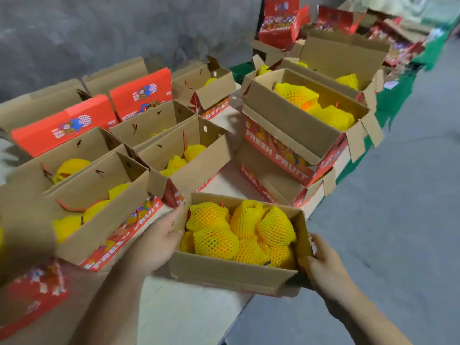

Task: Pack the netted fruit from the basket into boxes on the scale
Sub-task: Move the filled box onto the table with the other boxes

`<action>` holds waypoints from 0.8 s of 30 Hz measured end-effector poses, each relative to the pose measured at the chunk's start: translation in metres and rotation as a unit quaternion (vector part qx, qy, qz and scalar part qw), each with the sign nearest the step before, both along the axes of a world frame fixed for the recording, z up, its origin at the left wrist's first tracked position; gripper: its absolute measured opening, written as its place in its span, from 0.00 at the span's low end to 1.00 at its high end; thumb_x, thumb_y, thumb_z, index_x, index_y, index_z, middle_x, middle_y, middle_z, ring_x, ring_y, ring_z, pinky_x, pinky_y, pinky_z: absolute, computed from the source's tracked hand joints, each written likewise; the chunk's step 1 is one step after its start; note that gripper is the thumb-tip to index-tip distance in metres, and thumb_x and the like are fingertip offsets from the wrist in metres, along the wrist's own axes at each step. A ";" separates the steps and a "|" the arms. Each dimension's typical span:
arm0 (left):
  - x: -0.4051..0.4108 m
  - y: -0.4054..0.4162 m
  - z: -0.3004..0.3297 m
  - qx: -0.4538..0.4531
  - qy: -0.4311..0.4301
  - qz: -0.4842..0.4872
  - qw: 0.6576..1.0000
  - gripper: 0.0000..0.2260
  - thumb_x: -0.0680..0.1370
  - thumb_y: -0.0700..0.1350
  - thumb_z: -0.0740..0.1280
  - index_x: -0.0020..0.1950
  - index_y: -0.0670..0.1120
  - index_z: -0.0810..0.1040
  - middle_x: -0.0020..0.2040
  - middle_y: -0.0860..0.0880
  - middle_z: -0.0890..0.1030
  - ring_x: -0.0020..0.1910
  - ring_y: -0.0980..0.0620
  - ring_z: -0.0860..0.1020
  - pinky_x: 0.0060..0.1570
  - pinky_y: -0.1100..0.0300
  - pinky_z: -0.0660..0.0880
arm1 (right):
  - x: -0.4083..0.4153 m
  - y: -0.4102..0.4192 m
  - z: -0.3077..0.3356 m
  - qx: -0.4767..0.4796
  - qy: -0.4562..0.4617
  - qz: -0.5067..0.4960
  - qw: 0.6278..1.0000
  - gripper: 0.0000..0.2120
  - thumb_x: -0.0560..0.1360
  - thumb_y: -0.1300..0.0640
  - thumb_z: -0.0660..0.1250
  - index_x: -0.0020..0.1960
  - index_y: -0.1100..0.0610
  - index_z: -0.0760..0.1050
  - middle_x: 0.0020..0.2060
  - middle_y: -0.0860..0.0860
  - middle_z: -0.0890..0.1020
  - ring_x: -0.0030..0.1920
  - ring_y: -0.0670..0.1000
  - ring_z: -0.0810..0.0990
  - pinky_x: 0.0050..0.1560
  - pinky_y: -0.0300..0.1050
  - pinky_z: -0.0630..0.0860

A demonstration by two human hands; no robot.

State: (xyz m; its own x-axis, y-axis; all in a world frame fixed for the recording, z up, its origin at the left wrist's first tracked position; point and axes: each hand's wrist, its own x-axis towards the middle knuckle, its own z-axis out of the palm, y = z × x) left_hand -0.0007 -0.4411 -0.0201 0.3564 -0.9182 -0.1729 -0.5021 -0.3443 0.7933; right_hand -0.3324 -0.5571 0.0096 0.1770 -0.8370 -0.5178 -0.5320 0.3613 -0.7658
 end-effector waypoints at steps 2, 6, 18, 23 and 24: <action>0.006 -0.066 0.001 -0.018 -0.001 -0.005 1.000 0.31 0.82 0.35 0.63 0.83 0.56 0.64 0.82 0.57 0.63 0.83 0.55 0.58 0.83 0.49 0.54 | 0.010 -0.024 -0.008 0.050 -0.037 -0.092 0.994 0.18 0.84 0.54 0.64 0.73 0.45 0.66 0.63 0.55 0.81 0.57 0.58 0.84 0.59 0.64 0.82; -0.031 -0.152 -0.005 -0.059 -0.021 0.138 0.988 0.32 0.80 0.40 0.71 0.82 0.50 0.65 0.83 0.46 0.62 0.82 0.45 0.59 0.80 0.47 0.59 | 0.035 -0.051 -0.025 0.067 -0.013 -0.099 0.993 0.32 0.84 0.57 0.63 0.79 0.41 0.51 0.74 0.54 0.67 0.66 0.57 0.73 0.71 0.60 0.73; -0.192 -0.145 -0.046 -0.019 0.371 0.357 0.857 0.41 0.80 0.50 0.71 0.84 0.66 0.48 0.73 0.58 0.66 0.58 0.62 0.75 0.56 0.60 0.78 | 0.024 -0.171 -0.002 -0.111 0.385 0.320 0.858 0.35 0.81 0.37 0.58 0.79 0.52 0.48 0.58 0.52 0.81 0.52 0.57 0.82 0.47 0.51 0.78; -0.183 -0.149 -0.037 -0.015 0.413 0.375 0.830 0.35 0.81 0.40 0.67 0.81 0.68 0.60 0.72 0.49 0.78 0.65 0.43 0.81 0.63 0.42 0.80 | 0.018 -0.212 0.034 -0.165 0.355 0.408 0.825 0.19 0.82 0.34 0.55 0.50 0.47 0.75 0.40 0.48 0.77 0.44 0.56 0.78 0.47 0.50 0.75; -0.182 -0.148 -0.037 -0.018 0.423 0.368 0.828 0.35 0.81 0.38 0.66 0.81 0.67 0.62 0.70 0.48 0.79 0.63 0.42 0.83 0.61 0.43 0.82 | 0.017 -0.215 0.040 -0.188 0.343 0.417 0.820 0.19 0.82 0.35 0.56 0.50 0.47 0.76 0.39 0.47 0.76 0.43 0.56 0.76 0.47 0.50 0.74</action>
State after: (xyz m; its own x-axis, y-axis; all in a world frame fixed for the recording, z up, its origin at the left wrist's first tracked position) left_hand -0.1826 -0.5895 -0.0566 0.5876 -0.5155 -0.6237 0.5736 -0.2783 0.7704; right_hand -0.3158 -0.7725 0.0494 0.5448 -0.6956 -0.4683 -0.8261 -0.5413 -0.1569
